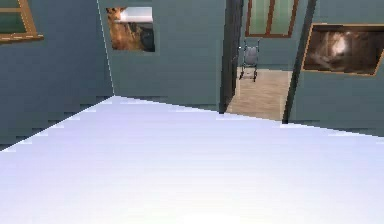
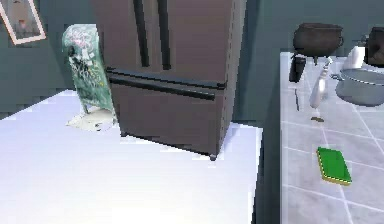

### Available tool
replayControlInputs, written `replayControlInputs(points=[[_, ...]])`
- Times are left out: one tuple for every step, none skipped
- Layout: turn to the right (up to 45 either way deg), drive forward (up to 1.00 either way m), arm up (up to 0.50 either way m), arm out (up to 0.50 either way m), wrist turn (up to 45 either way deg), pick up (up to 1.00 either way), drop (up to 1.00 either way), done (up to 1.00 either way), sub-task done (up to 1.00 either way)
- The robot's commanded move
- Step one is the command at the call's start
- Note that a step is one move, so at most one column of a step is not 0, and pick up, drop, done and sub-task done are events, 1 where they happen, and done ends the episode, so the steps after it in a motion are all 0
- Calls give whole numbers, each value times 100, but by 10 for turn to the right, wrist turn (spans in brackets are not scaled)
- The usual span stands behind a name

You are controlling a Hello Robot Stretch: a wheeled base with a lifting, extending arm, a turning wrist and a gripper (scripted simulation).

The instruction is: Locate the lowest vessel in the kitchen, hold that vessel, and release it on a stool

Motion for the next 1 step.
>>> replayControlInputs(points=[[0, 15, 0, 0, 0, 0, 0, 0, 0]])
